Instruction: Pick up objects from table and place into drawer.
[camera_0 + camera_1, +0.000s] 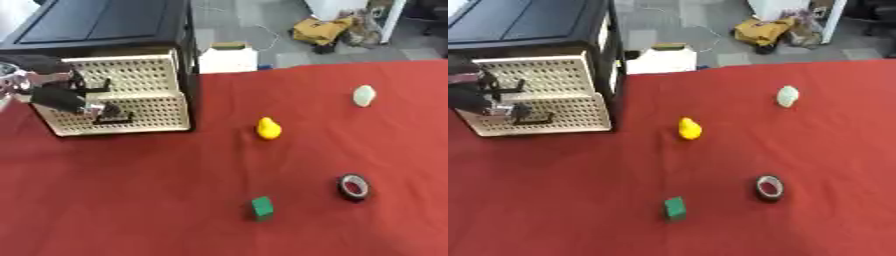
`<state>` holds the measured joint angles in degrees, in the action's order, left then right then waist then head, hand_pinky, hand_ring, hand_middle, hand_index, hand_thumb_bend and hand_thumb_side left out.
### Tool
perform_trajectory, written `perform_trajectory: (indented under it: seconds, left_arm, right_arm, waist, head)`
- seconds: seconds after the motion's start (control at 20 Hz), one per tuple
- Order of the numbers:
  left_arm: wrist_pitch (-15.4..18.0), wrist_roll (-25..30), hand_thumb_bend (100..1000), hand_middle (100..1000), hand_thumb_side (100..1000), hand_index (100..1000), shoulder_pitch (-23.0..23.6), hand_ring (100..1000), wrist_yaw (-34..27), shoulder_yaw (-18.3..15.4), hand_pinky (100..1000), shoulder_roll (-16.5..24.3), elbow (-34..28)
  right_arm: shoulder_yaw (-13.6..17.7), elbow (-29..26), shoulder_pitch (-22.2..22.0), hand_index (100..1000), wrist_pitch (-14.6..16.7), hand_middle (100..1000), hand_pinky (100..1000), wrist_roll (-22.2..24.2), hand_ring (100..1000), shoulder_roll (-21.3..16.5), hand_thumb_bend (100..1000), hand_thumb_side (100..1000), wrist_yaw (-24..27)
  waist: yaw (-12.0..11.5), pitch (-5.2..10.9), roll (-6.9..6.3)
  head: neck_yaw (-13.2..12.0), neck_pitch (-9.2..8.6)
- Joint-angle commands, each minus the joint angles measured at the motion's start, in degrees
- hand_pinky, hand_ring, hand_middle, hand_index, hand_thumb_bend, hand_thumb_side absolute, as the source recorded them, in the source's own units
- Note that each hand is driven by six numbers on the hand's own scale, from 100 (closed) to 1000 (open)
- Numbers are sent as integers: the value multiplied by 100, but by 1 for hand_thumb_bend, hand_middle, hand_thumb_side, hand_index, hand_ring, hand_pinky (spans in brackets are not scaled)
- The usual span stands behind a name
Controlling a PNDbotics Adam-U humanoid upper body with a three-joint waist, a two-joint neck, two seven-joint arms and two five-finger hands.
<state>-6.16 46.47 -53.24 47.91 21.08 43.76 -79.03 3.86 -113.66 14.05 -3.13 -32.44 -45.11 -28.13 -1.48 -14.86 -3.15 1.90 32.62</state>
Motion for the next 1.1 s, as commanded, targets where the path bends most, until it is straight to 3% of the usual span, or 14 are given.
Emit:
perform_trajectory:
  seconds: [0.05, 1.1]
  left_arm:
    - [-117, -41, 641, 100, 1000, 674, 50, 100, -122, -15, 100, 360, -288]
    - [-523, -645, 610, 100, 1000, 681, 830, 100, -431, 0, 100, 1060, -1627]
  right_arm:
    - [64, -93, 34, 877, 10, 800, 732, -18, 775, -119, 100, 1000, 38]
    - [74, -93, 66, 877, 40, 799, 733, -47, 776, -128, 100, 1000, 32]
  waist:
    - [-21, 115, 37]
    - [-16, 82, 52]
  head:
    - [9, -40]
    - [14, -103]
